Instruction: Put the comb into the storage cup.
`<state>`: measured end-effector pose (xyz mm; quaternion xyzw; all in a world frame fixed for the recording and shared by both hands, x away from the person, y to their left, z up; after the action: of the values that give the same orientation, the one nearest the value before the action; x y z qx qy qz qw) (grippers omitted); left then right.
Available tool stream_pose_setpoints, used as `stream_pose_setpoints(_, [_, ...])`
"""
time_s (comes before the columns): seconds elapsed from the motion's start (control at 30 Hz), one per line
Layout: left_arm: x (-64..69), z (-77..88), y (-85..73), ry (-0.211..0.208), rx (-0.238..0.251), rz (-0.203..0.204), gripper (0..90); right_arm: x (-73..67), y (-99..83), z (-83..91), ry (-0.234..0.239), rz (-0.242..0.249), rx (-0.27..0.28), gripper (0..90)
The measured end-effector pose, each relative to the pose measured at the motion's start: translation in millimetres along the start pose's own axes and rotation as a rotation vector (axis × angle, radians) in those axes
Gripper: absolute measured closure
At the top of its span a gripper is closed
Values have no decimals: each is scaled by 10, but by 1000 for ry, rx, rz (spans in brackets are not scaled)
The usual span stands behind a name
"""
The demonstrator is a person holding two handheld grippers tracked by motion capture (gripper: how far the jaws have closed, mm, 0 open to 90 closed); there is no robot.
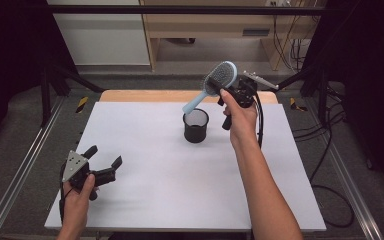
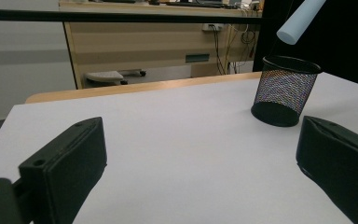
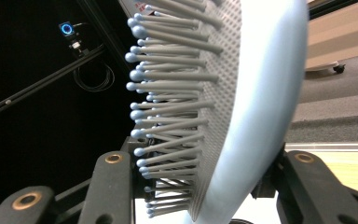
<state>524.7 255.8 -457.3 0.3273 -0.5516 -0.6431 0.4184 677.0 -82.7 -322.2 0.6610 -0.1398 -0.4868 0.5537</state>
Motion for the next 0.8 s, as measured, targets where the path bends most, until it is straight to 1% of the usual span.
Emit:
stream_pose_setpoints(0.1, [1,3,3,1,2,-5,17,16,0,2,-4,5,-1,539])
stream_pose_setpoints(0.23, [3,1,2,-3,3,2,17,20,9,5,-7,0,4,539])
stream_pose_setpoints(0.27, [-6,5,5,3,4,-2,17,24,15,5,-8,7,9,539])
stream_pose_setpoints(0.3, [0,3,3,-2,4,2,17,24,19,5,-8,9,10,539])
stream_pose_setpoints(0.37, [-5,4,5,2,5,-2,17,24,27,1,-9,14,13,539])
stream_pose_setpoints(0.53, [10,2,1,-8,2,-3,17,11,34,-3,-9,18,10,539])
stream_pose_setpoints(0.7, [8,3,4,-8,5,1,17,20,40,-9,-16,25,10,539])
stream_pose_setpoints(0.8, [-1,6,4,-3,5,-5,17,39,41,-7,-21,31,9,539])
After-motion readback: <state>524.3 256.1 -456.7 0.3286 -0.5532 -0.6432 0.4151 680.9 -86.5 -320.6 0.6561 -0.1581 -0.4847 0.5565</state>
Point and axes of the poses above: each handheld gripper's, and its own axes: z roughly backward along the jaws, y roughly out of its top, x roughly to its right, the point moved 10 cm from there along -z, roughly forward along the jaws
